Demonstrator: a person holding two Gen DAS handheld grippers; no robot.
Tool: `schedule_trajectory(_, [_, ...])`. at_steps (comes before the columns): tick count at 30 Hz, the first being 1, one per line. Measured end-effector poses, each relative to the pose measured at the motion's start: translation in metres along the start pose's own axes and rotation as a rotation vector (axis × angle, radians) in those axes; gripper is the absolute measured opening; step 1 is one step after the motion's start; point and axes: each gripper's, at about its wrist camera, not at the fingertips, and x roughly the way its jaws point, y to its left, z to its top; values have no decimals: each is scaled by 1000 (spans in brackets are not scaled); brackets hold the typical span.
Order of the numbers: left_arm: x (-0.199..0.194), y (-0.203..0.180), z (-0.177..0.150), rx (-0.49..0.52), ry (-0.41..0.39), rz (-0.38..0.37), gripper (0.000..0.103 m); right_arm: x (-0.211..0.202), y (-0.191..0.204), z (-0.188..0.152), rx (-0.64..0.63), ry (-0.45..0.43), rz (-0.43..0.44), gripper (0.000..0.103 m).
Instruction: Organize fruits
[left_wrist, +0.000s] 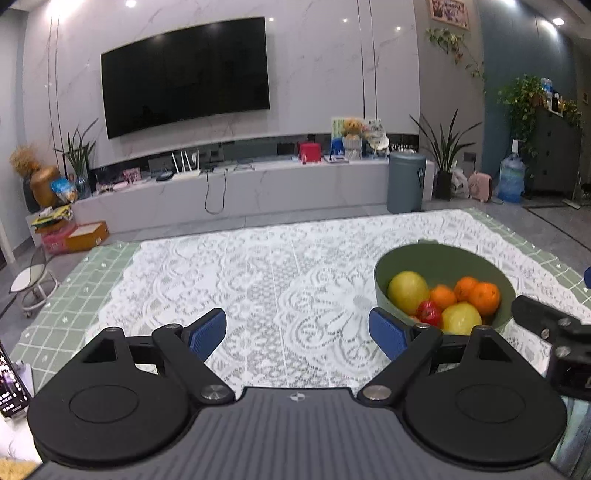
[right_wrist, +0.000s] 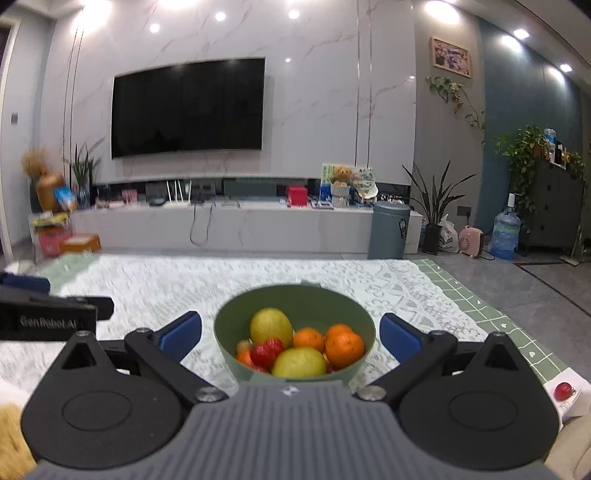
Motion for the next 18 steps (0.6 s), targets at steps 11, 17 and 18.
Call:
schedule_trajectory(11, [19, 0, -15, -17, 78, -16, 102, 31, 5, -11, 9, 87, 13, 99])
schedule_trajectory(17, [25, 1, -20, -16, 104, -8, 102, 40, -1, -12, 59, 138, -8, 99])
schedule_trajectory(18, [26, 0, -20, -16, 109, -8, 102, 41, -2, -13, 63, 145, -11, 99])
